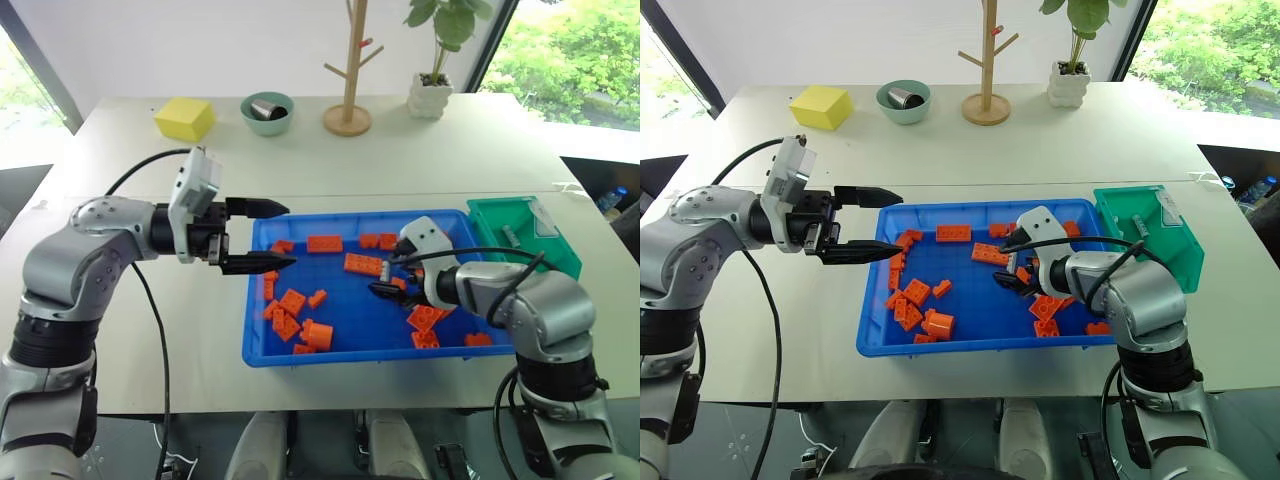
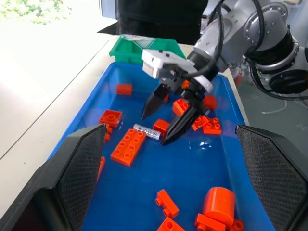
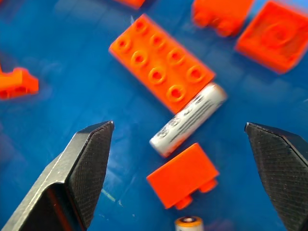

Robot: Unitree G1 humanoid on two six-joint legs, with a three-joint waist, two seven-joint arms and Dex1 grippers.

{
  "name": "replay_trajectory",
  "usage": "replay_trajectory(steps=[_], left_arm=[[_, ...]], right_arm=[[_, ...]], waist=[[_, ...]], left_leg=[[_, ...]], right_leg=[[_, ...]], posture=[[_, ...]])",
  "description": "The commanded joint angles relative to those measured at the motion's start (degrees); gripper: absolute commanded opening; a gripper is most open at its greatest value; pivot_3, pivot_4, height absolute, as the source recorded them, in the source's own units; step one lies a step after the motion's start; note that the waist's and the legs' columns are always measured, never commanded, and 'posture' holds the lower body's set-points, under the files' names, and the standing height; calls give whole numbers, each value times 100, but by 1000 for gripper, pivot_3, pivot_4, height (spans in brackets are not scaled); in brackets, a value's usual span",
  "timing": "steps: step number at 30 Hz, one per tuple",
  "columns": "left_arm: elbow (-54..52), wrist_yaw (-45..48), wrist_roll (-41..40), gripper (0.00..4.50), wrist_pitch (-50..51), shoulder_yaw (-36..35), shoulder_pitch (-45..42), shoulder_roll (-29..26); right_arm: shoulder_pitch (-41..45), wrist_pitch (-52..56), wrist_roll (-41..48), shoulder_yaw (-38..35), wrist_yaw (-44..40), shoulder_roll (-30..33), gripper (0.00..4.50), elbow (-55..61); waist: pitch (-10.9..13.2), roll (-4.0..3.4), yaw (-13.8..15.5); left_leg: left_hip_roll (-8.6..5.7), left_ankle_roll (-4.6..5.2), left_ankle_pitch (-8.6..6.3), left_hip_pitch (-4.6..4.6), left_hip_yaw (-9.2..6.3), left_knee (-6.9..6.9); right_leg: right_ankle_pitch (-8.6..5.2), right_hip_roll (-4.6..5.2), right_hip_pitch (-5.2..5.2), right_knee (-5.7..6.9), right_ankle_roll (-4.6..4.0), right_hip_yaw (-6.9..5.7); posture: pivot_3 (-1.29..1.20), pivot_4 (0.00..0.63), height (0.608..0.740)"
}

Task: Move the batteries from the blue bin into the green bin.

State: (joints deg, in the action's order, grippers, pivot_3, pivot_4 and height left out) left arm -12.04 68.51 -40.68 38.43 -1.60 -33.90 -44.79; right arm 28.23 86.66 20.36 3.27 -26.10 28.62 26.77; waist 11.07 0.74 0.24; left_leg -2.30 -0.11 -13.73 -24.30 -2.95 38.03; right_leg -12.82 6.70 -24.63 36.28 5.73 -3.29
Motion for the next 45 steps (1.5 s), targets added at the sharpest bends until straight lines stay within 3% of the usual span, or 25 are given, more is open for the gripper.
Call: replay_trajectory(steps=[1, 6, 7, 9, 16, 23, 29, 34, 39, 45], left_arm=[[-150, -13, -83, 4500, -36, -215, -51, -72], [-130, -17, -72, 4500, -34, -208, -98, -80], [-117, -14, -62, 4500, -42, -203, -109, -82], [-120, -23, -59, 4500, -34, -202, -121, -85], [-108, -54, -43, 4500, -40, -177, -164, -67], [-59, -52, -5, 4500, -71, -122, -212, -28], [-22, 1, 19, 4500, -88, -69, -232, 1], [68, 88, 37, 4500, -108, -16, -280, 20], [208, 177, 90, 4500, -139, 68, -425, 78], [270, 216, 157, 4500, -145, 108, -531, 161]], right_arm=[[59, -368, -32, 185, 36, 89, 4474, -186], [122, -700, -80, 391, 83, 91, 4474, -539], [144, -720, -76, 413, 92, 73, 4240, -573], [162, -729, -55, 430, 100, 62, 3643, -577], [187, -730, -28, 466, 80, 128, 68, -442], [523, -506, 94, -104, 54, 273, 40, -263], [777, -270, 165, -1341, -45, 1146, 40, -296], [544, -356, 67, -2175, -152, 2117, 40, -566], [-78, -462, 72, -2473, -178, 2386, 40, -592], [-299, -640, 45, -2555, -26, 2156, 2909, -639]], waist=[[-1, 1, -1], [-1, 1, -30], [-1, 2, -48], [-1, 2, -69], [-1, 2, -92], [0, 0, -88], [0, 0, -45], [1, -2, -39], [0, 0, -72], [1, -1, -86]], left_leg=[[0, 0, 0, 1, 0, 0], [2, 0, 0, 6, 0, 0], [2, 0, 0, 6, 0, 0], [2, 0, 0, 6, -1, 0], [3, 0, 0, 7, -2, -1], [3, 0, 0, 7, -2, -1], [0, 2, -1, 1, -2, -1], [1, 4, -3, -2, 2, -2], [2, 5, -3, -1, 5, -2], [4, 7, -3, 0, 7, -1]], right_leg=[[0, 0, 1, 0, 0, 0], [0, -2, 4, 0, 0, 0], [0, -3, 4, 0, 0, 0], [0, -3, 5, 0, 0, 0], [0, -4, 5, 2, 0, -1], [0, -3, 4, 2, 0, -1], [0, -1, 3, -2, 1, -2], [-1, 0, 1, -3, 1, -2], [0, 0, 2, -4, 1, -1], [0, 0, 2, -3, 1, 1]], posture=[[0, 150, 702], [0, 150, 702], [0, 150, 702], [0, 150, 702], [0, 150, 702], [0, 150, 702], [0, 150, 702], [0, 150, 702], [0, 150, 702], [0, 150, 702]])
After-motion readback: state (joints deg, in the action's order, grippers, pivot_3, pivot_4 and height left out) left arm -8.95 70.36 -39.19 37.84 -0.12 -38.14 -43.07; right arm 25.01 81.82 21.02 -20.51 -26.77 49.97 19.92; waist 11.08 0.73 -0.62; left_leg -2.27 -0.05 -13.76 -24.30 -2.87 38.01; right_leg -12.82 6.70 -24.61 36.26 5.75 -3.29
